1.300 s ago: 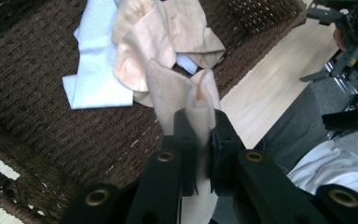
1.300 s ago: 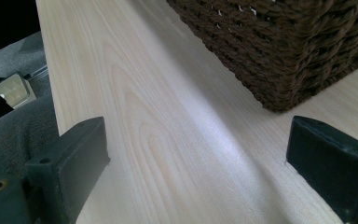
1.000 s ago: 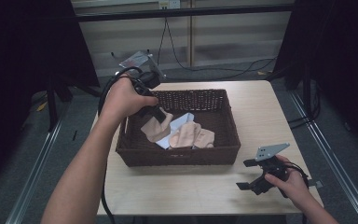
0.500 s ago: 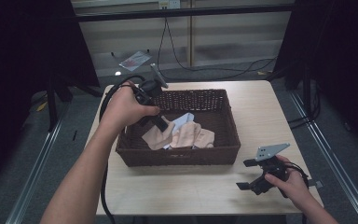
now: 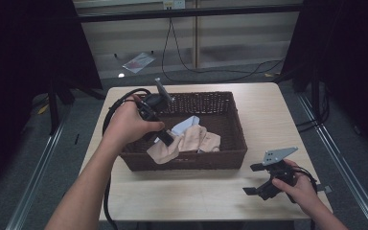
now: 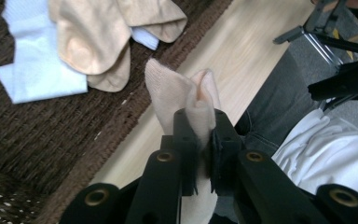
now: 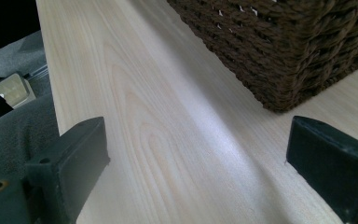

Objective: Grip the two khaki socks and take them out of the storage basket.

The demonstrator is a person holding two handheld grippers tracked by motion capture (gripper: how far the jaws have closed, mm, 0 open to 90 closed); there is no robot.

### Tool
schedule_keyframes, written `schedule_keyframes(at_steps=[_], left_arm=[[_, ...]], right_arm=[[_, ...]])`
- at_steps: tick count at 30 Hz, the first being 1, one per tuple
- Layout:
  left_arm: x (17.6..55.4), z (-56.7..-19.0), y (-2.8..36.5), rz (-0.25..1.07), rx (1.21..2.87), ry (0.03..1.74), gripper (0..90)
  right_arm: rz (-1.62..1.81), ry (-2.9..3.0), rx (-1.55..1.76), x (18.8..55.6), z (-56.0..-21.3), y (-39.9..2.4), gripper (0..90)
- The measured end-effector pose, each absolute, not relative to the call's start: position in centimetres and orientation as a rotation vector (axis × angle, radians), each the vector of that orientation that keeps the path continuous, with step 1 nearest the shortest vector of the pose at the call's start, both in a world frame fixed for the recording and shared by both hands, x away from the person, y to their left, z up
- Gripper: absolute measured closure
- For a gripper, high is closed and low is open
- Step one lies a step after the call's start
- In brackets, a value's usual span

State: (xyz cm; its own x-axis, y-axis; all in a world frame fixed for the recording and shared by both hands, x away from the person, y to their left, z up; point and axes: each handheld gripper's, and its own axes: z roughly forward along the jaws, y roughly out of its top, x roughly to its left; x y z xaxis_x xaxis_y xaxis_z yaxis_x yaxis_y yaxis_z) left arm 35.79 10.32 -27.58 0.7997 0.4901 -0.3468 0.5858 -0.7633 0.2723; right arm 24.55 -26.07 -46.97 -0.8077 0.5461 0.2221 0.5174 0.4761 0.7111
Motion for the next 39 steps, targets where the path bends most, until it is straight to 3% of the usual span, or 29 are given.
schedule_keyframes(at_steps=[39], left_arm=[[33.3,-35.4,7.7,-0.402,2.635,0.734,80.2]], right_arm=[[1.269,2.677,0.953,24.5,-47.0,-26.0,5.2]])
